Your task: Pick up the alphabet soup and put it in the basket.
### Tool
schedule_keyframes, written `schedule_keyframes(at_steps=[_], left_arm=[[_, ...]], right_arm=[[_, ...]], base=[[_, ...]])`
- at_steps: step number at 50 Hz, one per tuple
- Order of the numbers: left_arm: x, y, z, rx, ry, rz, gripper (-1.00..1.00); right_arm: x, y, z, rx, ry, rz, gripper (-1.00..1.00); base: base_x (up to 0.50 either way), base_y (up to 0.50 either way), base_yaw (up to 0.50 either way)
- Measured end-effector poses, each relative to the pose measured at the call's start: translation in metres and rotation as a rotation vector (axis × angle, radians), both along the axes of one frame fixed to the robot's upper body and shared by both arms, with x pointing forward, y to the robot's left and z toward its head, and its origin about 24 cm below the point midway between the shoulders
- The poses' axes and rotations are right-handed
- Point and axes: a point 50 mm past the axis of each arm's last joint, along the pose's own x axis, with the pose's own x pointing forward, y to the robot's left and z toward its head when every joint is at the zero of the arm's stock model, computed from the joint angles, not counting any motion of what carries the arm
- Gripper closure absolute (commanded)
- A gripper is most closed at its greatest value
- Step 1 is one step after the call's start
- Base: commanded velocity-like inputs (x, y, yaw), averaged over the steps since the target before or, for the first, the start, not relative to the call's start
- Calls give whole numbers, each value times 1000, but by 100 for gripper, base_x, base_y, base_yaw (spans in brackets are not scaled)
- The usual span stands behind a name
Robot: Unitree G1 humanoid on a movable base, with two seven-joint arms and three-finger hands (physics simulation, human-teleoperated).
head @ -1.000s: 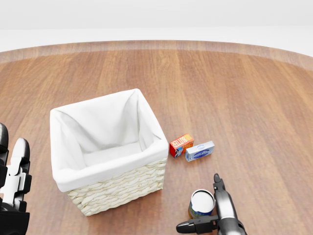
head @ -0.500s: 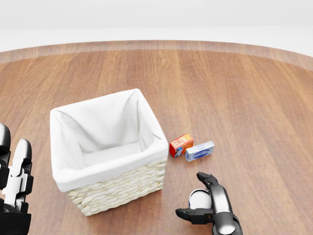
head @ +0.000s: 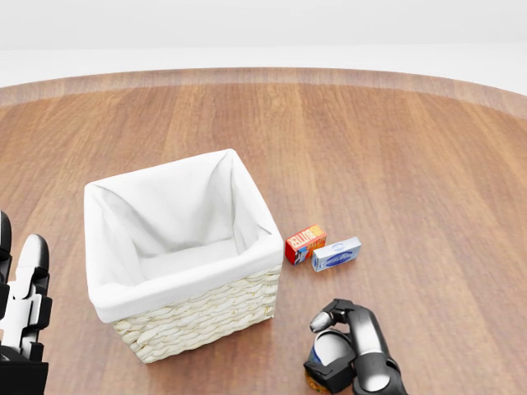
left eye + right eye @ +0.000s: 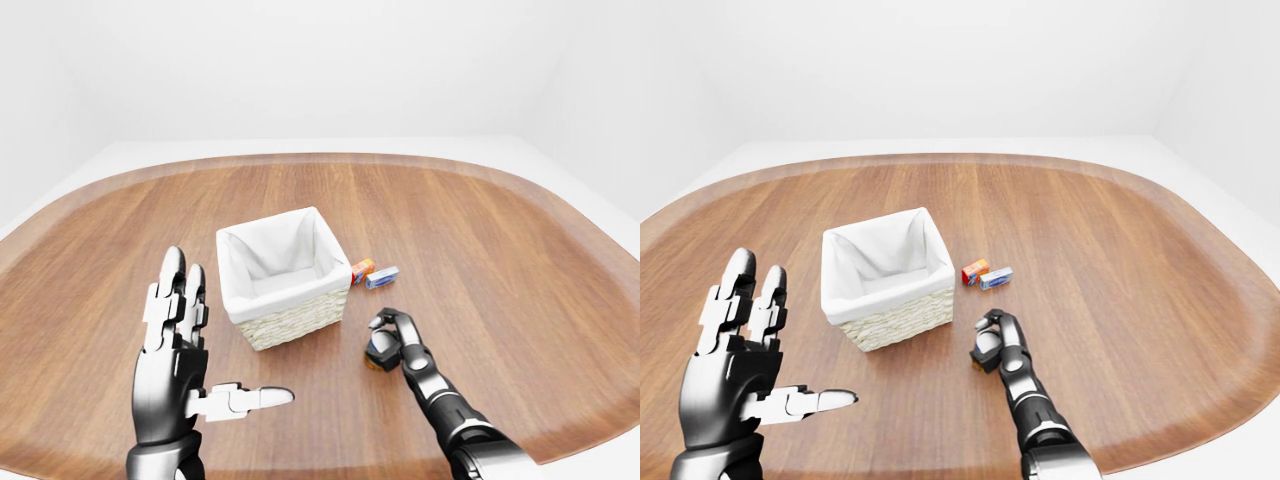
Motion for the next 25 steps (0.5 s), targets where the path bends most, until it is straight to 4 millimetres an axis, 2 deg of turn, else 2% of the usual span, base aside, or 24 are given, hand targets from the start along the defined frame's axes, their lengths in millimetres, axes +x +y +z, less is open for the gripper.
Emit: schedule_keyframes(at_steps=[13, 25], left_arm=[[0, 0, 0, 1, 0, 0, -100], [0, 0, 1, 1, 0, 0, -100]], right_arm=[[-8, 5, -7, 55, 36, -13, 100], [-7, 4, 0, 157, -18, -42, 100]], base=[[0, 0, 0], [0, 0, 0]])
